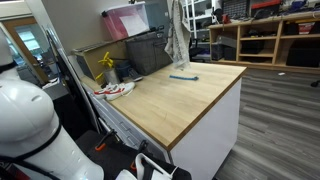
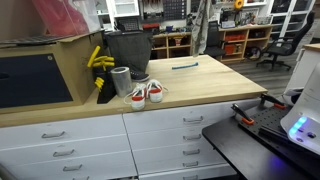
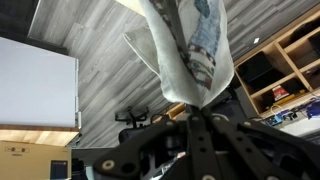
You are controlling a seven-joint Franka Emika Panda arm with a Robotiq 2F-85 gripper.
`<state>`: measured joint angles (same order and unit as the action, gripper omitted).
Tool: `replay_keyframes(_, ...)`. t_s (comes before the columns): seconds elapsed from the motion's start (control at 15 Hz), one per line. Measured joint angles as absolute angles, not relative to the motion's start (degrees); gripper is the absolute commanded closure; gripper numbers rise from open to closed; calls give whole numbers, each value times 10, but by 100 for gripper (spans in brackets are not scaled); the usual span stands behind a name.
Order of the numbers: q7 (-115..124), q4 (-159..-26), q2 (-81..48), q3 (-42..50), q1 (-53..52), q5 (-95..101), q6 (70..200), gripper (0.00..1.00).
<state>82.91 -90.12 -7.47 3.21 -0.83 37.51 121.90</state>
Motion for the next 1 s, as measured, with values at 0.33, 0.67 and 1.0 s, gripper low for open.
replay_keyframes(0.33, 837, -902, -75, 42, -5, 409, 1221, 99)
replay_keyframes(0.67, 751, -907, -70, 28, -5, 281, 1213, 64)
replay_keyframes(1.0, 612, -906, -59, 24, 1, 95, 1143, 27)
